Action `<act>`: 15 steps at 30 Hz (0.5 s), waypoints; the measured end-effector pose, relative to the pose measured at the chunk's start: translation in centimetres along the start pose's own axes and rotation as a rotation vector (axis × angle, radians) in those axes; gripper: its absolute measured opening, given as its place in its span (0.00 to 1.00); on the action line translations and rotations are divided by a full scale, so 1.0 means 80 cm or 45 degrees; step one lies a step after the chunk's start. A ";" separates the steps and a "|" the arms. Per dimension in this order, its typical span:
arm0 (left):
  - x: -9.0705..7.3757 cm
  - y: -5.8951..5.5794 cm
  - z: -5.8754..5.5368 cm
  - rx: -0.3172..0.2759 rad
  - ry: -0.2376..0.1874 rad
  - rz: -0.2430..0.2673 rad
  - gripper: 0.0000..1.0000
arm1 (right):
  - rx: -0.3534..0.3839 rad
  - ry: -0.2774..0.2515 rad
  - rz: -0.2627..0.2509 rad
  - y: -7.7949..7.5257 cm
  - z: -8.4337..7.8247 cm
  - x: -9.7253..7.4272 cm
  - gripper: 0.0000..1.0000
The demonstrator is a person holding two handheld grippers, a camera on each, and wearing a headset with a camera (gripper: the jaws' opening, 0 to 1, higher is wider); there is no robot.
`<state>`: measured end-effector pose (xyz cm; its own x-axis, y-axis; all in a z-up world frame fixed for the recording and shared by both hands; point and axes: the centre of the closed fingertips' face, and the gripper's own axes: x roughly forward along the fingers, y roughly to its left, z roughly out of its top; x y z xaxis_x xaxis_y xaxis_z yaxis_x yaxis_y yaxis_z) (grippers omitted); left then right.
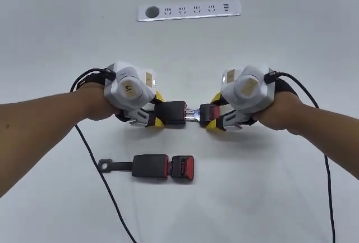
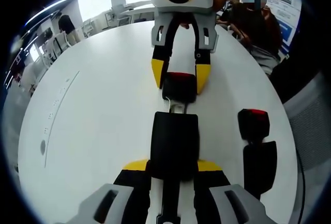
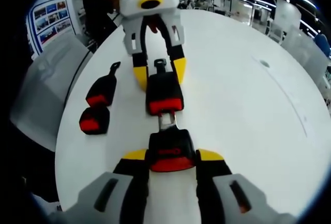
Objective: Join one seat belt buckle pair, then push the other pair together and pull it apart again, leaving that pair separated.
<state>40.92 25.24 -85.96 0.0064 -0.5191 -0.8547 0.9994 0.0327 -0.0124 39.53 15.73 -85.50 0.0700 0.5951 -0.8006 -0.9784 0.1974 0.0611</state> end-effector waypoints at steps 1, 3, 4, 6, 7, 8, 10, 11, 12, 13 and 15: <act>0.000 0.000 0.000 0.000 0.000 0.000 0.32 | 0.003 0.001 0.000 0.000 -0.001 -0.001 0.35; 0.000 0.001 0.000 0.000 0.001 0.000 0.32 | 0.003 0.002 0.006 -0.001 -0.006 -0.004 0.35; 0.001 0.002 -0.001 -0.001 0.003 -0.001 0.32 | 0.001 -0.005 0.006 -0.002 -0.008 -0.005 0.35; 0.001 0.002 -0.001 0.000 0.004 -0.001 0.32 | 0.003 -0.011 0.006 -0.003 -0.013 -0.009 0.35; 0.001 0.002 0.000 -0.001 0.004 0.000 0.33 | 0.005 -0.011 0.007 -0.005 -0.015 -0.009 0.35; 0.001 0.001 0.000 -0.002 0.004 0.001 0.33 | 0.007 -0.008 0.009 -0.005 -0.019 -0.011 0.35; 0.000 0.001 0.000 -0.007 0.001 0.003 0.33 | 0.001 -0.005 0.014 -0.006 -0.025 -0.016 0.35; 0.000 0.001 0.000 -0.009 0.000 0.003 0.33 | -0.007 -0.009 0.012 -0.009 -0.028 -0.018 0.35; 0.000 0.000 0.001 -0.008 0.001 0.003 0.33 | -0.005 -0.011 0.013 -0.009 -0.030 -0.020 0.35; 0.000 0.000 0.001 -0.007 0.003 0.003 0.33 | 0.003 -0.011 0.011 -0.008 -0.034 -0.023 0.35; 0.000 0.000 0.002 -0.007 0.003 0.001 0.33 | 0.015 -0.018 0.006 -0.009 -0.040 -0.029 0.35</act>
<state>40.91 25.14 -85.88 0.0069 -0.5172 -0.8559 0.9992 0.0375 -0.0145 39.47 11.75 -85.60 0.0683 0.6070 -0.7917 -0.9764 0.2036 0.0719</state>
